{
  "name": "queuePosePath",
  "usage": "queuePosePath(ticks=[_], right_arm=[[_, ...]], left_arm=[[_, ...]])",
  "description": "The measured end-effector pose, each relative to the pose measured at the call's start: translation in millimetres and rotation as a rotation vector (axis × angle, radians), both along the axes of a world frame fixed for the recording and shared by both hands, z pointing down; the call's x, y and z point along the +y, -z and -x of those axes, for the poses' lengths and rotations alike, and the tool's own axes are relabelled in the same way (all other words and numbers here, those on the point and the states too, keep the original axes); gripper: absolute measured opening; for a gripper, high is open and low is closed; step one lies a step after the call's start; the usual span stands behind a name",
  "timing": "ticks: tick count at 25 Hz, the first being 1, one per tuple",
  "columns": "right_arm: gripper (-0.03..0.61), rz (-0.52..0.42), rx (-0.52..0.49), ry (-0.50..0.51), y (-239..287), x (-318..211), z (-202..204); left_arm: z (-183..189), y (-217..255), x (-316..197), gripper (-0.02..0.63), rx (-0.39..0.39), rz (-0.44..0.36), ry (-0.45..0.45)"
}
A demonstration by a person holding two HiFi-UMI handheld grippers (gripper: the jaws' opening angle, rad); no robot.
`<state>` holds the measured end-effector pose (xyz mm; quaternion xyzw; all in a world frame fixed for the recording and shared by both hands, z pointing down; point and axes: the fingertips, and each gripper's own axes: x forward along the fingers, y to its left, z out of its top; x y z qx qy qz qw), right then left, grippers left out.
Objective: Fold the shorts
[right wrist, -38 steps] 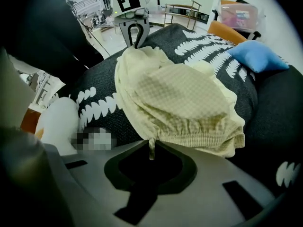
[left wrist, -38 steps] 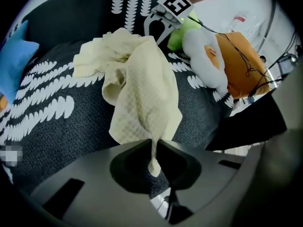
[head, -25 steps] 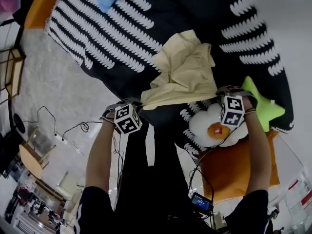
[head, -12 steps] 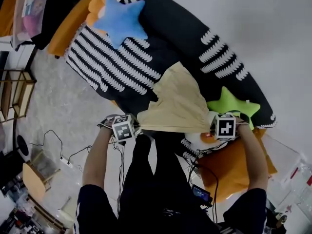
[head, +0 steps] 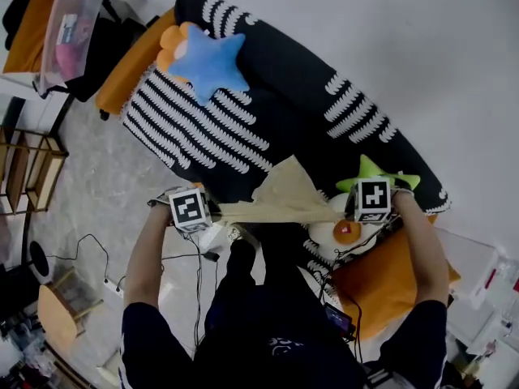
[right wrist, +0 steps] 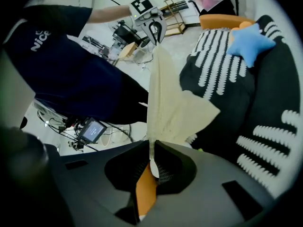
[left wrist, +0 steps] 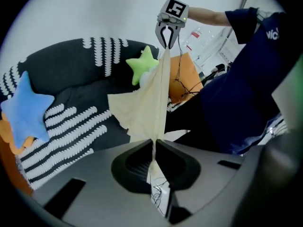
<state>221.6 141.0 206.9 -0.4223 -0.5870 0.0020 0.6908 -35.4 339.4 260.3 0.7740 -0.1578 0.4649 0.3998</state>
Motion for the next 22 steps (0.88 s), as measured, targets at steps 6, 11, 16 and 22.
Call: queuePosePath(ticks=[6,11,16,22], right_arm=[[0.044,-0.214,-0.235,-0.066,42.0,-82.9,107.7],[0.044,-0.349,-0.457,-0.05,105.3,-121.1,184.1],[0.044,-0.37,-0.613,-0.066,126.6,-118.0,207.4],[0.044,-0.392,-0.577,0.013,41.5,-75.3,149.7]], left_arm=[[95.7,50.6,-67.8,0.021,-0.105,-0.127,0.2],[171.2,135.9,-103.8,0.021,-0.213,-0.293,0.279],[185.8,183.2,-91.7,0.021,-0.27,-0.374,0.276],[90.6,100.3,-19.9,0.021,-0.169,-0.255,0.225]])
